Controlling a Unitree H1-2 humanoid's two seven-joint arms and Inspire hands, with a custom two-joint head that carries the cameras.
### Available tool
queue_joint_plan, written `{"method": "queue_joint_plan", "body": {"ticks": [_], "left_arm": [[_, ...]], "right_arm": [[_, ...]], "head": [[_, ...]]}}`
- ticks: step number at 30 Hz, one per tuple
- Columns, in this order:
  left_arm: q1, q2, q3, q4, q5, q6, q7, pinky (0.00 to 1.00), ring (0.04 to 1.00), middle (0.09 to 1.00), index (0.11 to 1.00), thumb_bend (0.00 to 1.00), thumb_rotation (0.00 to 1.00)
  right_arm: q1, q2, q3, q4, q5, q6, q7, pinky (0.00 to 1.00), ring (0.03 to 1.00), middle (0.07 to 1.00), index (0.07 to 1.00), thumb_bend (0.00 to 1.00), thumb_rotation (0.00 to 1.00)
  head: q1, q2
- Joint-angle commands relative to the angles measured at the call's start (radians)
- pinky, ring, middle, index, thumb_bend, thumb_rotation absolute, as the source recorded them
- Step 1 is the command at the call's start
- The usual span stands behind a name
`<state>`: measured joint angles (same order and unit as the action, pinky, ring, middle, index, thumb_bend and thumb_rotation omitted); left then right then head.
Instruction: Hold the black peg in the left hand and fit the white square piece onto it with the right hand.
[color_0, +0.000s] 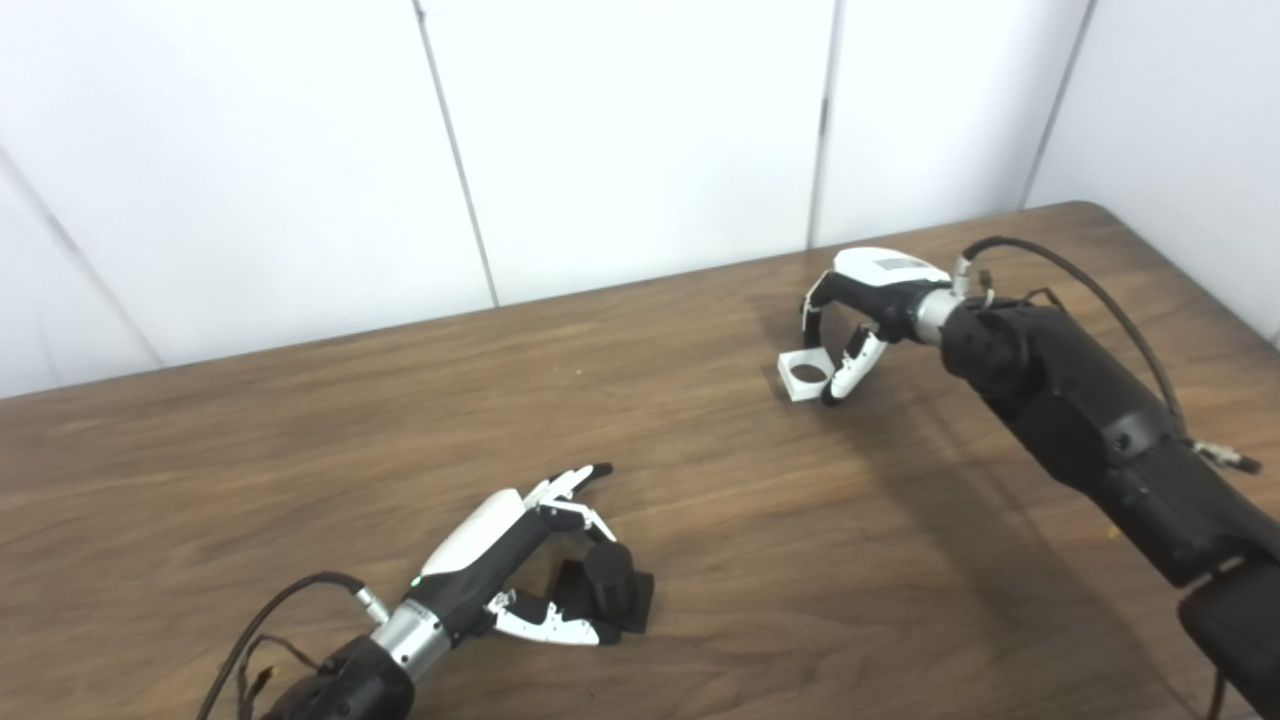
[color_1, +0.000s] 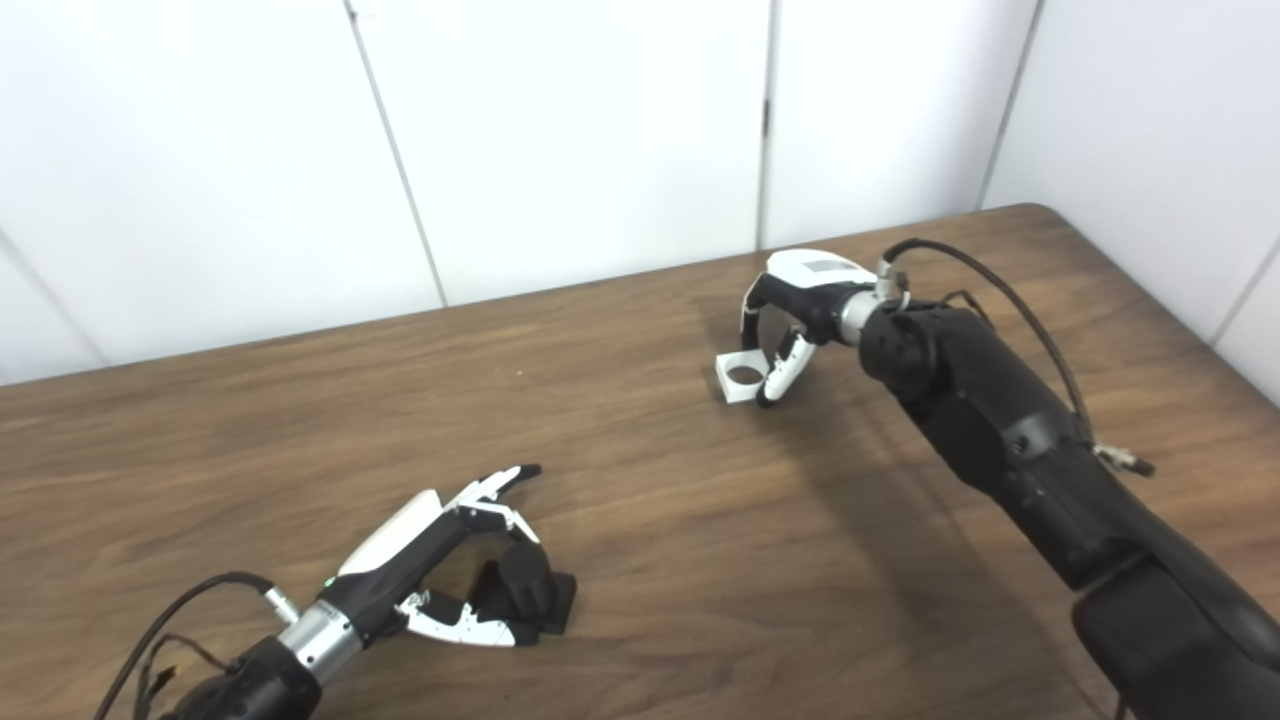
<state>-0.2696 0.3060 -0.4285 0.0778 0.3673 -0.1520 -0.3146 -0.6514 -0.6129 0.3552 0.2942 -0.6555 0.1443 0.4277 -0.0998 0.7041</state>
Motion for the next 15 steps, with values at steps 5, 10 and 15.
{"method": "queue_joint_plan", "body": {"ticks": [5, 10, 15], "left_arm": [[0.024, 0.020, -0.031, 0.076, 0.061, 0.068, -0.043, 1.00, 1.000, 1.000, 0.491, 0.52, 0.07], [0.021, 0.016, -0.034, 0.082, 0.068, 0.068, -0.038, 1.00, 1.000, 0.998, 0.492, 0.52, 0.07], [0.014, 0.010, -0.042, 0.092, 0.072, 0.071, -0.037, 1.00, 1.000, 1.000, 0.492, 0.52, 0.07]], "right_arm": [[-0.029, -0.022, -0.023, -0.101, 0.017, -0.020, 0.023, 0.92, 0.935, 0.828, 0.480, 0.51, 0.14], [-0.016, -0.013, -0.032, -0.152, 0.045, -0.033, 0.036, 0.92, 0.925, 0.823, 0.480, 0.52, 0.14], [0.001, -0.013, -0.031, -0.228, 0.077, -0.033, 0.076, 0.91, 0.926, 0.826, 0.480, 0.52, 0.14]], "head": [[0.037, 0.006], [0.077, 0.002], [0.109, 0.003]]}}
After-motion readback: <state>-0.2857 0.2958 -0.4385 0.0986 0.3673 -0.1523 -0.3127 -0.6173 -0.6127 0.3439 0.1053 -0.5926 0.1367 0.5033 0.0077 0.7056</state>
